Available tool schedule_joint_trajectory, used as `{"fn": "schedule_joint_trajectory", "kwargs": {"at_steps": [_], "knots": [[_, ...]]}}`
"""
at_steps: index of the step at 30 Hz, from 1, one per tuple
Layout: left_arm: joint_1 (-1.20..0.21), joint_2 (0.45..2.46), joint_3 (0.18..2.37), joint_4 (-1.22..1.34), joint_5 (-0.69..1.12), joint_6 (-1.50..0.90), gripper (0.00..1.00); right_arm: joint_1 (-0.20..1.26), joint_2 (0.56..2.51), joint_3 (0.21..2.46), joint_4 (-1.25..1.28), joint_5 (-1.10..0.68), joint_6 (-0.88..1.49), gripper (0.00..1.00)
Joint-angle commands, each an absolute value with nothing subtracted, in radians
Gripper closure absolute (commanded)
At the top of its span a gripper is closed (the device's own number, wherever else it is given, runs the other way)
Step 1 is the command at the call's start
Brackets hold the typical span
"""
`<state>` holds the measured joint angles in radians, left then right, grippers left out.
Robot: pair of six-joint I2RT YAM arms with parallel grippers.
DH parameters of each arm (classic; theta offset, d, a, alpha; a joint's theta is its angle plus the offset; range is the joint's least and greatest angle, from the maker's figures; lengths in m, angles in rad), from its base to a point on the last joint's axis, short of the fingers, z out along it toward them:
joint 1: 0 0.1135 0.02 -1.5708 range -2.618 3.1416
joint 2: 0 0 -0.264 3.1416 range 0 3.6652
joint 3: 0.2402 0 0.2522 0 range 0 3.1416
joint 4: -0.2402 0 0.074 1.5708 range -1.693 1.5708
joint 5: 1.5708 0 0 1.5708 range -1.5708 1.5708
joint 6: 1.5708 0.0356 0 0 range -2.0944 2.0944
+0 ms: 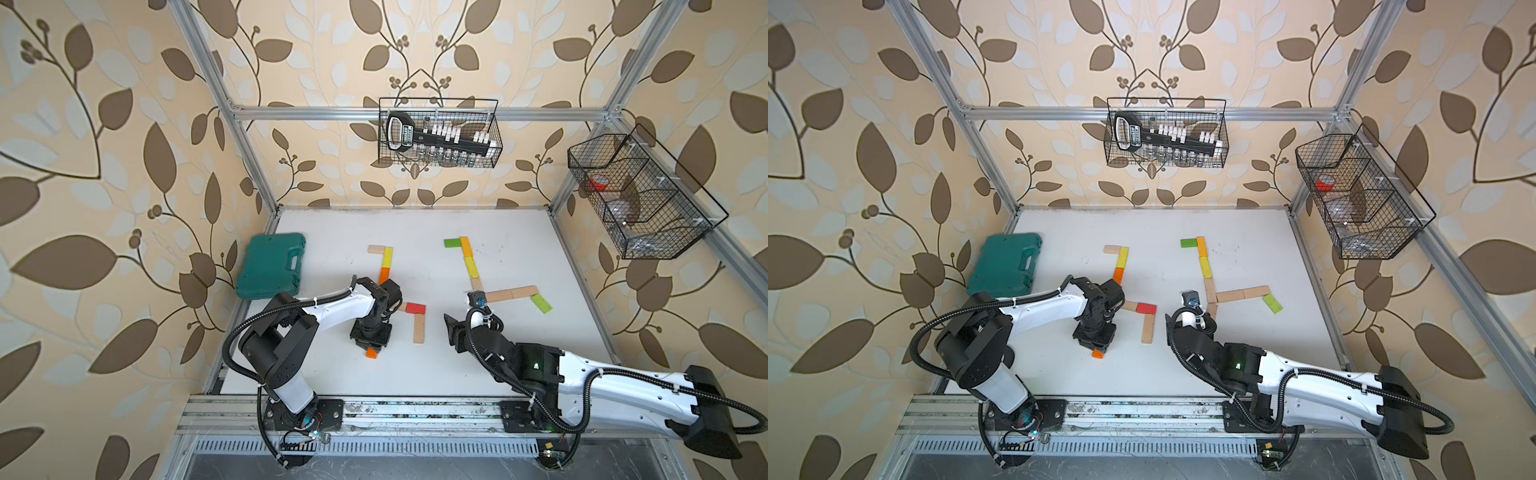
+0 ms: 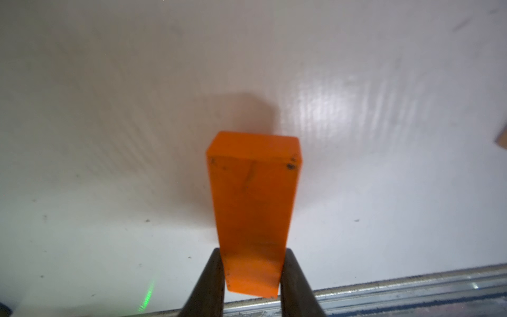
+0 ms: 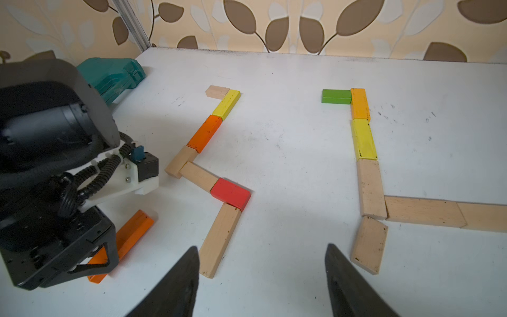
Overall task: Assemble a giraffe with building blocks
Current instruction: Pick up the building block from the center of the board, then assemble the building block at the center of the board.
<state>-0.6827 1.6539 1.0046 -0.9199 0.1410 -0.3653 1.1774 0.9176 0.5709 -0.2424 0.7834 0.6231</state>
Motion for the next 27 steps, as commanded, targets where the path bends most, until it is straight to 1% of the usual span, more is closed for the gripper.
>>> {"fn": "schedule_joint_trajectory", "kwargs": {"at_steps": [1, 9, 13, 17, 18, 19, 20, 22, 24, 27], "knots": [[-0.646, 1.695, 1.066, -0.963, 0.159, -0.237, 0.85, 1.172, 0.892, 0.542, -0.245, 0.817, 0.611, 0.31], [-0.594, 1.796, 1.131, -0.998, 0.100, -0.193, 0.88, 1.168, 0.856, 0.512, -0.238, 0.827, 0.614, 0.30], [-0.575, 1.833, 1.159, -1.011, 0.063, -0.186, 0.87, 1.162, 0.862, 0.520, -0.236, 0.835, 0.588, 0.30], [-0.555, 1.855, 1.170, -1.025, 0.050, -0.185, 0.69, 1.159, 0.859, 0.518, -0.235, 0.844, 0.584, 0.28], [-0.557, 1.857, 1.172, -1.025, 0.052, -0.185, 0.62, 1.157, 0.857, 0.515, -0.234, 0.844, 0.584, 0.28], [-0.557, 1.859, 1.172, -1.026, 0.052, -0.186, 0.57, 1.158, 0.858, 0.514, -0.232, 0.844, 0.585, 0.28], [-0.556, 1.859, 1.172, -1.027, 0.053, -0.186, 0.53, 1.156, 0.860, 0.512, -0.232, 0.843, 0.583, 0.28], [-0.556, 1.857, 1.172, -1.027, 0.053, -0.183, 0.49, 1.153, 0.864, 0.511, -0.228, 0.844, 0.580, 0.27], [-0.557, 1.855, 1.173, -1.025, 0.053, -0.182, 0.50, 1.150, 0.869, 0.512, -0.225, 0.840, 0.578, 0.27], [-0.556, 1.860, 1.179, -1.029, 0.054, -0.180, 0.64, 1.147, 0.873, 0.513, -0.219, 0.838, 0.575, 0.27]]}}
